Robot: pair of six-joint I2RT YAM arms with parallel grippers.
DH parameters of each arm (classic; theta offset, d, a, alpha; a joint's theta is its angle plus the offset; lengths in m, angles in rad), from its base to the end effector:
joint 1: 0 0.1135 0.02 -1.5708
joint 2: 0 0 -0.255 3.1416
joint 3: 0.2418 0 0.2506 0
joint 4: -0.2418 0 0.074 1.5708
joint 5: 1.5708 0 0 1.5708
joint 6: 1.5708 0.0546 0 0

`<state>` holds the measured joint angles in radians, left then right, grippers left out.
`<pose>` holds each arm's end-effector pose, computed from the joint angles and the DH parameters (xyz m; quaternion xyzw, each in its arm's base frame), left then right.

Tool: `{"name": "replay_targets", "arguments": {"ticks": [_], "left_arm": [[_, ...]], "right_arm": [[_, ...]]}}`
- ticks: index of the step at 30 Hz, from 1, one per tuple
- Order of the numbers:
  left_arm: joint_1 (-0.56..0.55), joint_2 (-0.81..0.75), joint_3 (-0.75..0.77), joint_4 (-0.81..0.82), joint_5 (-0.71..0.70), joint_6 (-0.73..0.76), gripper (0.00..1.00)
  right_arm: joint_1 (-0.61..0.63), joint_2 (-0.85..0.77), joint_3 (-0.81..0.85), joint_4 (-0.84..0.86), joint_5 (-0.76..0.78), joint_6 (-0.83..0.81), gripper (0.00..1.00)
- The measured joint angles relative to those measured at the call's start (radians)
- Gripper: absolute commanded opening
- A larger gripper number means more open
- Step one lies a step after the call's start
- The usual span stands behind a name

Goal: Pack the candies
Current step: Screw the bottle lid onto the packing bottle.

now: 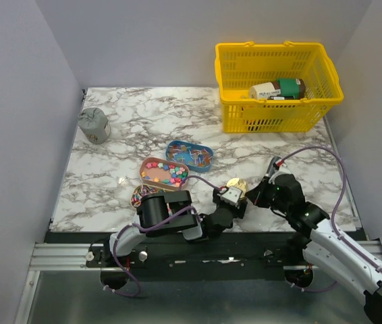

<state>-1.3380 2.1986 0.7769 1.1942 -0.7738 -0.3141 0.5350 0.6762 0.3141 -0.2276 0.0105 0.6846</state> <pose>0.1237 -0.3565 0.0627 0.1504 0.7470 -0.2235 0.6078 0.1524 0.0896 0.1715 0.0684 0.8794 0.2660 0.3888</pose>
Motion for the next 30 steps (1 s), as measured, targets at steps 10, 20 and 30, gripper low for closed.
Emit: {"name": "replay_targets", "arguments": {"ticks": [10, 20, 30], "left_arm": [[0.01, 0.004, -0.002, 0.024, 0.016, 0.008, 0.63], [0.012, 0.005, -0.021, 0.059, 0.044, 0.014, 0.64], [0.012, 0.005, -0.025, 0.065, 0.05, 0.02, 0.63]], "right_arm": [[0.018, -0.096, 0.022, -0.174, -0.033, 0.032, 0.46], [0.02, 0.006, 0.182, -0.221, 0.165, 0.018, 0.48], [0.02, 0.281, 0.199, -0.088, 0.15, -0.039, 0.24]]}}
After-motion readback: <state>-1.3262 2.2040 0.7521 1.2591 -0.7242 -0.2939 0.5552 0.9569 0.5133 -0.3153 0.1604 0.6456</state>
